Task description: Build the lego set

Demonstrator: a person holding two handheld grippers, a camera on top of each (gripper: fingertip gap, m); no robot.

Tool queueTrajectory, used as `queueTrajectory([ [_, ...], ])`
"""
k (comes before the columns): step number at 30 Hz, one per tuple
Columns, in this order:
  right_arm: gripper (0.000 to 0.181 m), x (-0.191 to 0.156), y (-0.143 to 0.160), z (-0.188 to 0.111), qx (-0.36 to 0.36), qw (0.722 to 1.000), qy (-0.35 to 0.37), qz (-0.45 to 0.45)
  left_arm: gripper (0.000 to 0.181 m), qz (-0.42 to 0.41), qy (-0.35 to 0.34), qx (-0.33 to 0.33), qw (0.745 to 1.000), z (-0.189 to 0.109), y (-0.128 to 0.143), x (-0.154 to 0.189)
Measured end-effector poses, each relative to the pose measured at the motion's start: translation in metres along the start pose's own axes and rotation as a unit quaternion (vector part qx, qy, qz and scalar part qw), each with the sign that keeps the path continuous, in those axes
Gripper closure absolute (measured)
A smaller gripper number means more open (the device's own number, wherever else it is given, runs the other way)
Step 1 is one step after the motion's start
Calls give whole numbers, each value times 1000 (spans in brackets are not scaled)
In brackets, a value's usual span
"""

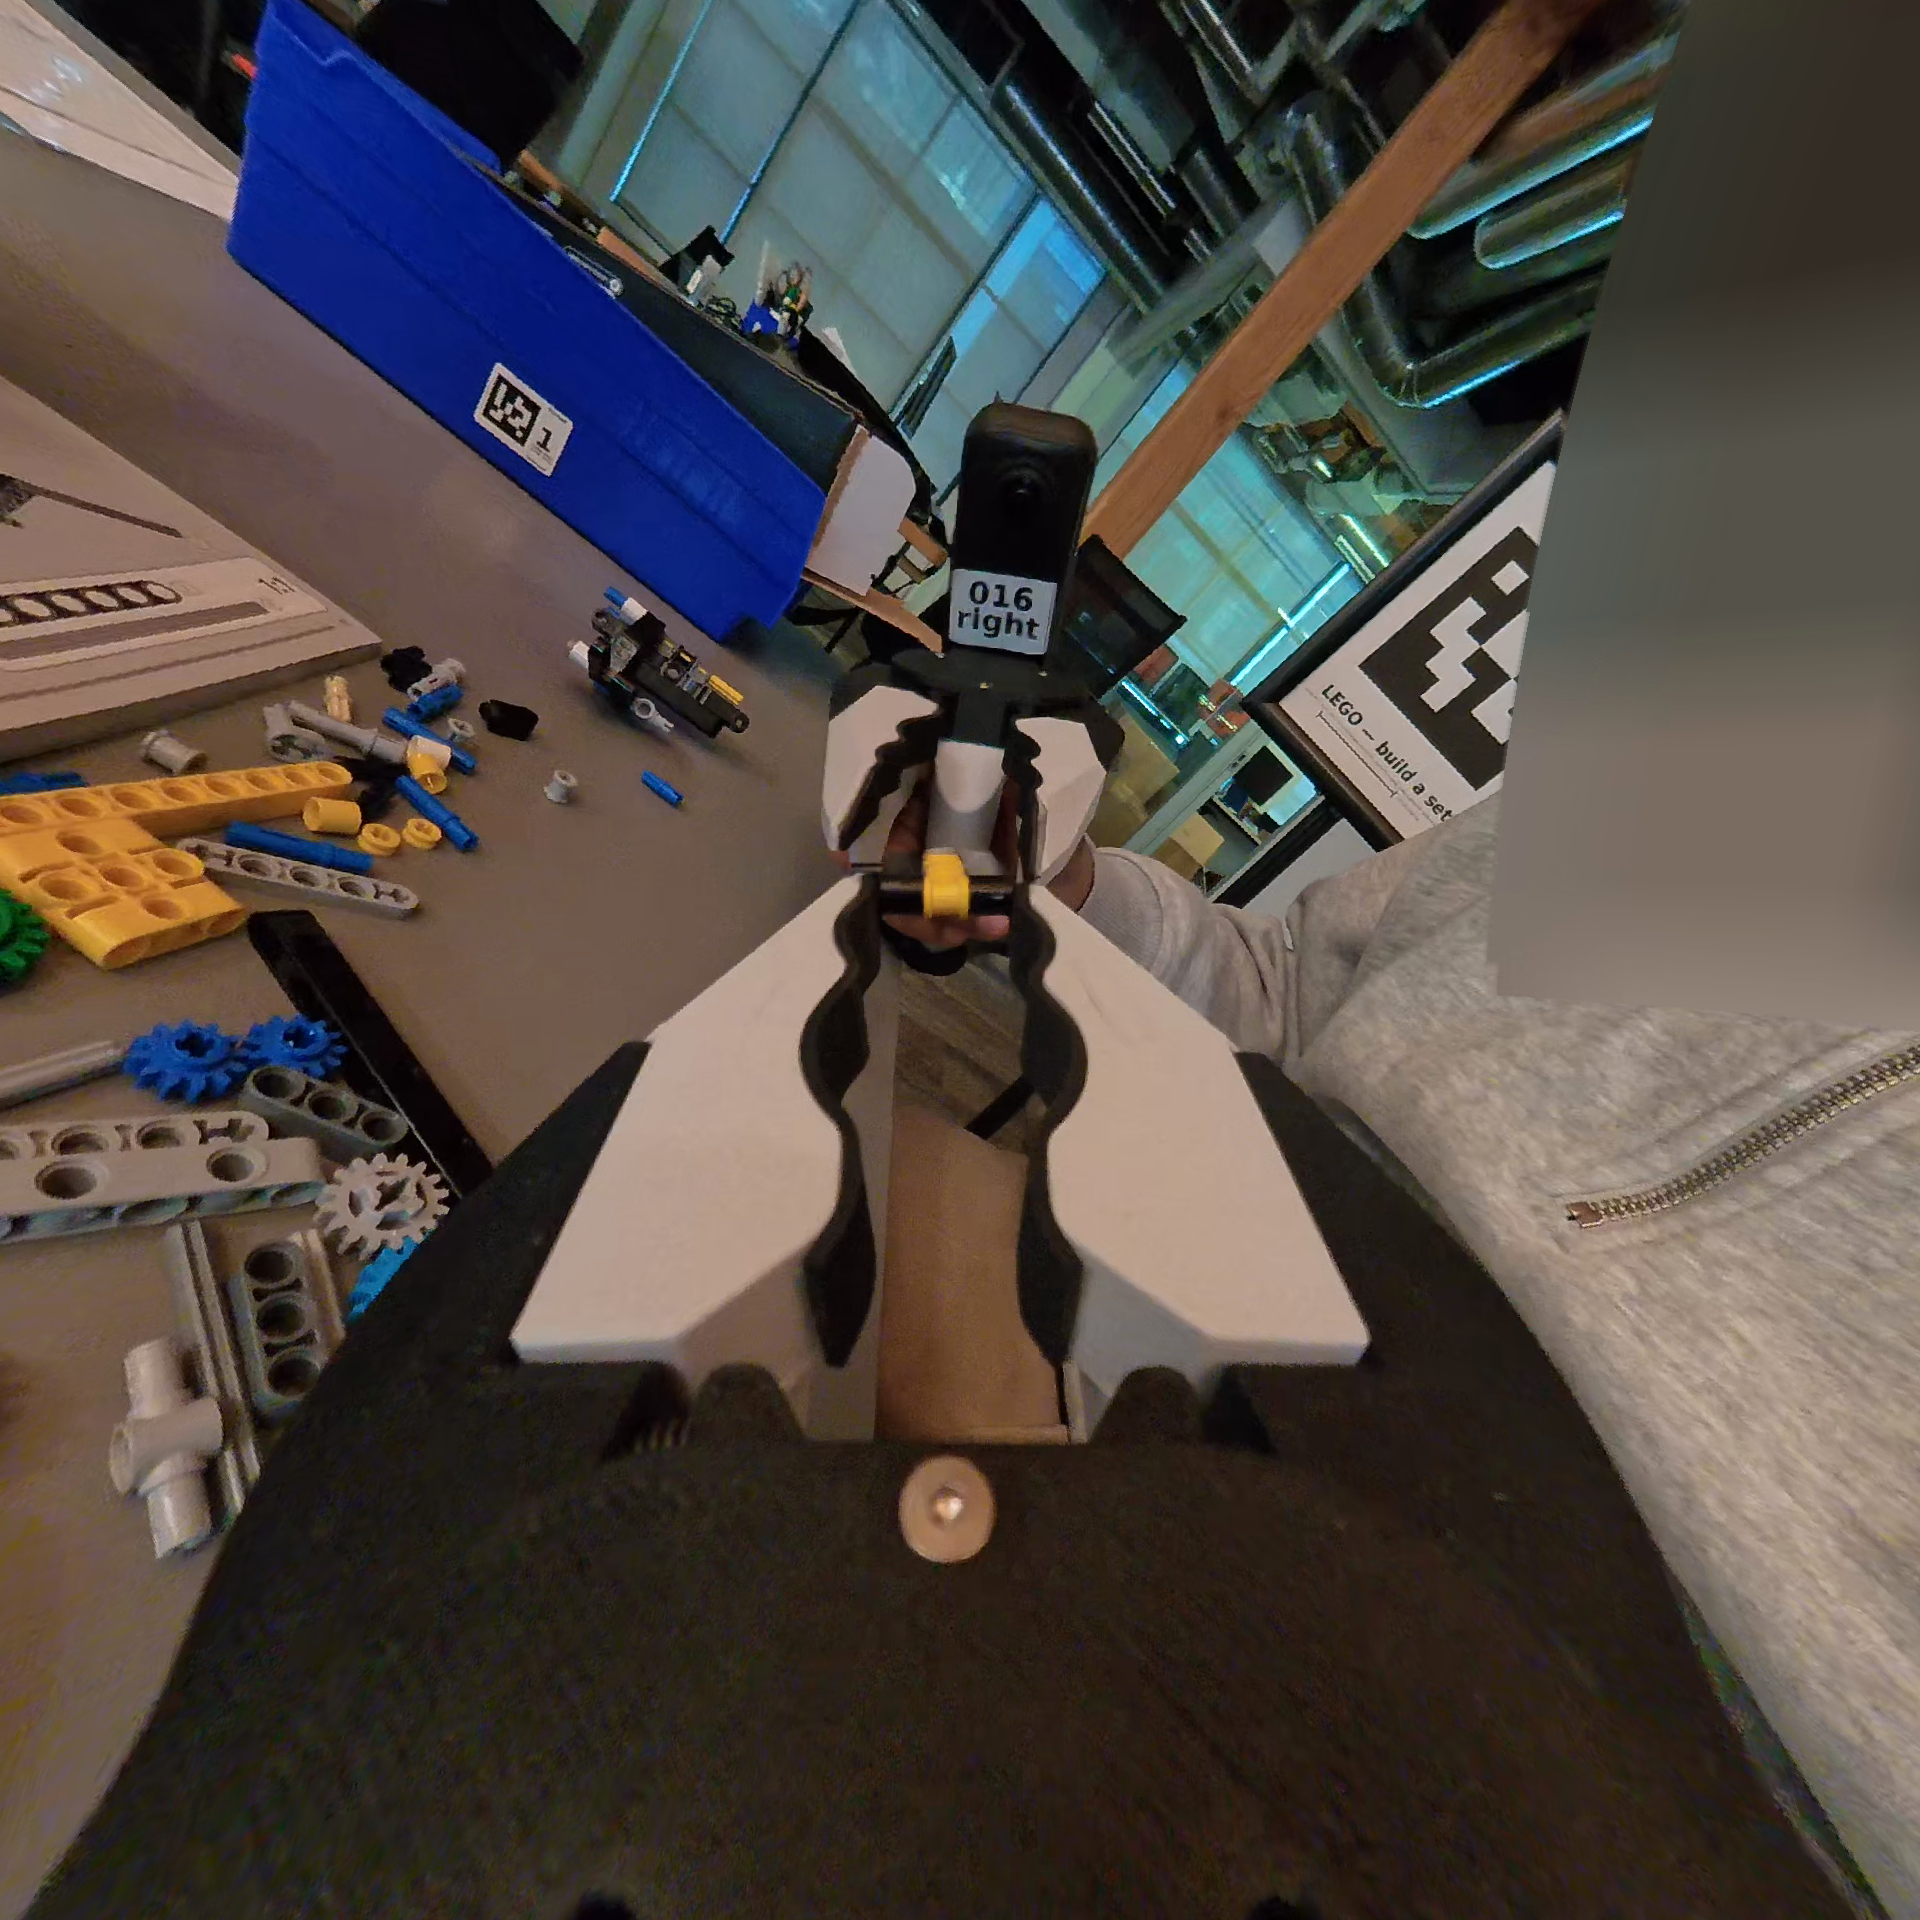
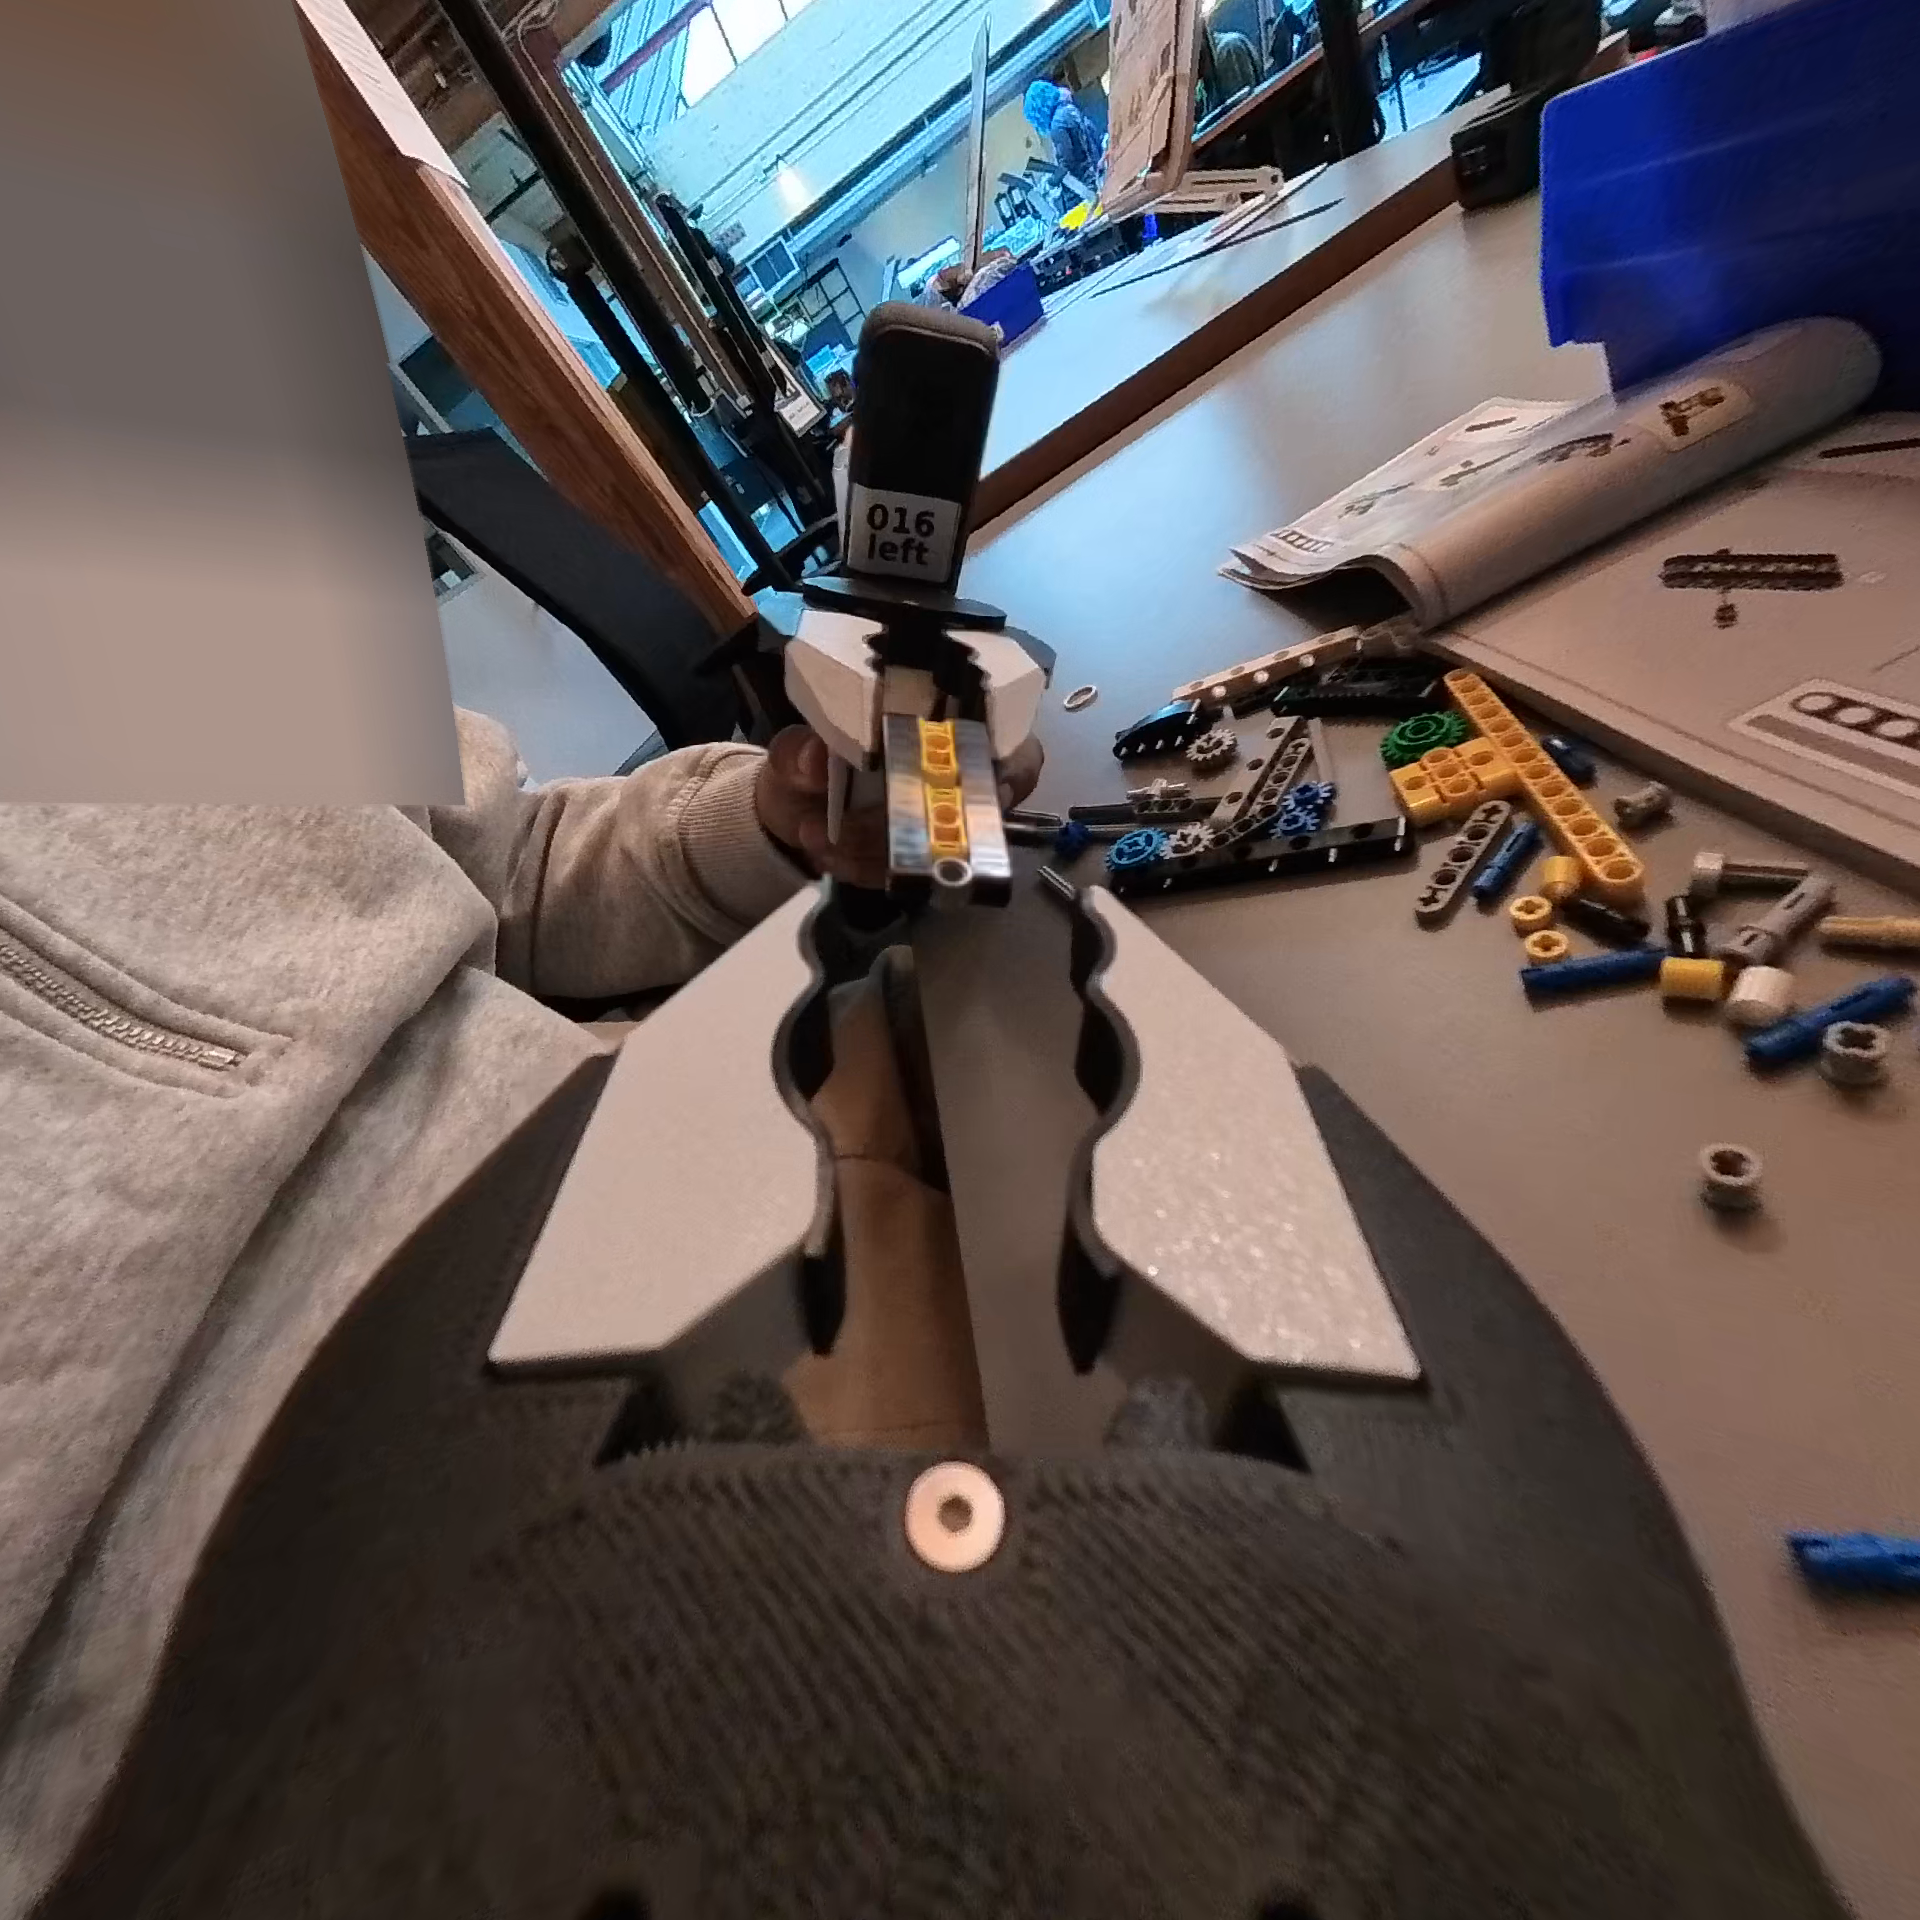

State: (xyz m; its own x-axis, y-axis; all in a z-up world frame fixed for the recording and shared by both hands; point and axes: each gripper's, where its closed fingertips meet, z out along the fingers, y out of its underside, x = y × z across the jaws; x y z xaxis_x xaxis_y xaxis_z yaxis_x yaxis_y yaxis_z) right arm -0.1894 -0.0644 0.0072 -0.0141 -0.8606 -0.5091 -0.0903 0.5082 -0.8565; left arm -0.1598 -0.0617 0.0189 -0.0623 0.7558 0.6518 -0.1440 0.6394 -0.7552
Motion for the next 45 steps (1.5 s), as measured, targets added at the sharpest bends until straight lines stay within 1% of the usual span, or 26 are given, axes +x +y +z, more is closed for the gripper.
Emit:
queueTrajectory([
  [4,129,-5,-1,3,8,1000,-15,19,159,30,15,-1,999,0,1,9],
  [7,128,-9,3,7,2,999,-29,35,159,50,20,-7,999,1,3,14],
  [11,130,-16,8,14,-6,998,-47,49,159,57,28,-12,998,2,5,17],
  [16,130,-22,6,16,5,993,-77,85,159,75,38,-23,996,4,9,23],
  [20,138,-25,8,17,0,990,-93,103,159,86,37,-36,995,6,14,24],
  [24,156,-30,14,19,-15,990,-102,97,159,88,39,-35,995,6,14,25],
  [28,157,-29,14,20,-15,992,-89,85,158,80,36,-34,996,6,13,23],
  [30,158,-24,11,17,-8,995,-66,68,149,73,19,-26,997,6,10,18],
  [31,158,-17,11,16,-10,998,-36,49,143,68,14,-20,997,5,8,16],
  [33,158,3,17,12,-43,996,65,-38,135,59,7,-7,998,3,4,12],
  [34,157,11,21,10,-75,985,115,-103,135,55,4,-1,998,2,2,11],
  [35,158,14,25,8,-108,968,149,-173,134,52,-1,2,999,1,0,9],
  [38,157,25,38,8,-189,895,221,-338,134,53,-12,5,999,1,-1,6],
  [40,157,29,51,11,-233,848,231,-416,134,54,-21,-5,998,3,2,4],
  [42,157,30,59,14,-257,809,229,-477,134,57,-43,-19,997,5,6,-1],
  [44,157,29,60,17,-253,780,226,-525,135,69,-79,-53,993,10,16,-9],
  [45,157,28,60,18,-248,773,224,-540,135,78,-109,-79,988,12,24,-16],
])
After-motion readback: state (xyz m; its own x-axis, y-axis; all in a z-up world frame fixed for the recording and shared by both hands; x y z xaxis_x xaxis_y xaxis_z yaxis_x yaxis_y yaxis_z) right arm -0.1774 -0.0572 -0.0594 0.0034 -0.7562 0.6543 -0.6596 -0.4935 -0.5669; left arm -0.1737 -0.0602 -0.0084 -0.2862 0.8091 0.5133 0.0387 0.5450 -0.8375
